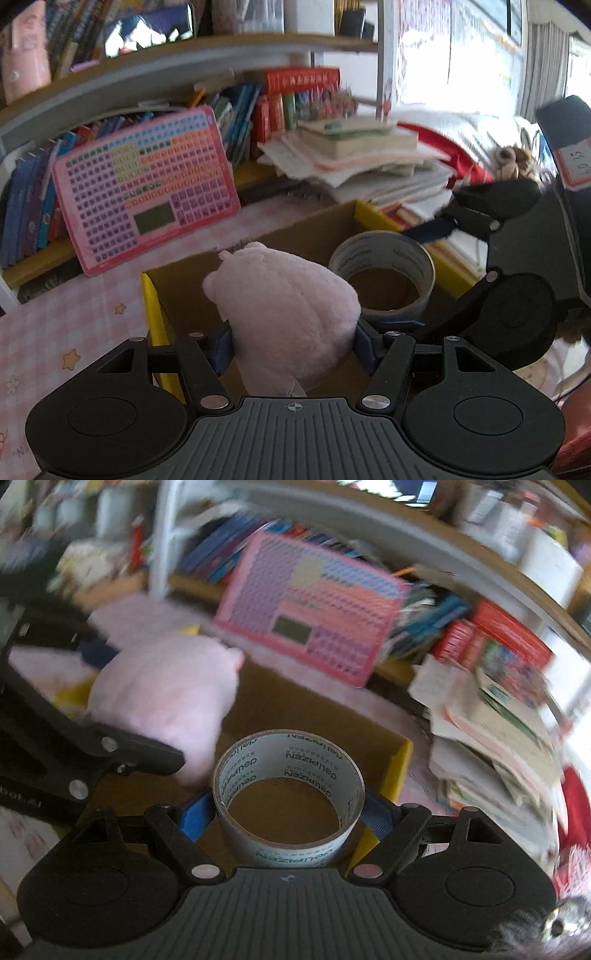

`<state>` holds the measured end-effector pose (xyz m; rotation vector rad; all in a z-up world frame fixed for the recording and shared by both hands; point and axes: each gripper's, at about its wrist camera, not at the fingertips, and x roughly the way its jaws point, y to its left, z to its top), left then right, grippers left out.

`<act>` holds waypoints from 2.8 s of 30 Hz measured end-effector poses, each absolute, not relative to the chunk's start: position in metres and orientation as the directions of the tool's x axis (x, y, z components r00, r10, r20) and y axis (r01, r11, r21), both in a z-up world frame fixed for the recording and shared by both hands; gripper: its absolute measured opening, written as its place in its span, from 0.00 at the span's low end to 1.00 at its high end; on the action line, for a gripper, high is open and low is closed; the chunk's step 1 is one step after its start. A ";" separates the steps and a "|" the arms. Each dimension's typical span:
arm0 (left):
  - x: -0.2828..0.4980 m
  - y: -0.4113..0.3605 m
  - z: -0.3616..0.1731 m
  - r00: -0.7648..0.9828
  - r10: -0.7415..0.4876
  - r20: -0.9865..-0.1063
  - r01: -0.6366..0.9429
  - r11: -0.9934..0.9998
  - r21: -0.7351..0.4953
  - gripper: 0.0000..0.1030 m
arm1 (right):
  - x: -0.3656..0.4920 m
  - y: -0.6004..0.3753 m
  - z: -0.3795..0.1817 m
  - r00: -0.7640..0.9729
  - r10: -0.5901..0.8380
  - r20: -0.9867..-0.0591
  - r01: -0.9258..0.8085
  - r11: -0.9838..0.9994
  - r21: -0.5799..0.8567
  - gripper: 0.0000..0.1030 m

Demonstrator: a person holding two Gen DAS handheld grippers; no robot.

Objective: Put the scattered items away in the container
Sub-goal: 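Lower the plush pig into the box and open the left tool while the right tool releases the tape roll, then withdraw both tools up and away from the yellow box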

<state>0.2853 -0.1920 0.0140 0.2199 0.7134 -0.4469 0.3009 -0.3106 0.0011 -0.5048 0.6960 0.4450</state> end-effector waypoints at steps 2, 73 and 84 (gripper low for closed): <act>0.291 -0.194 0.005 0.648 -0.302 -0.699 0.472 0.880 0.058 0.62 | 0.308 -0.305 -0.006 0.663 0.211 -0.719 -0.576 0.756 -0.309 0.81; 0.165 -0.136 0.060 0.794 -0.249 -0.554 0.322 0.946 0.037 0.94 | 0.206 -0.338 0.059 0.715 0.282 -0.640 -0.448 0.887 -0.110 0.91; 0.131 -0.107 0.052 0.786 -0.275 -0.554 0.325 0.946 -0.008 0.94 | 0.146 -0.335 0.051 0.790 0.134 -0.598 -0.240 0.966 -0.100 0.91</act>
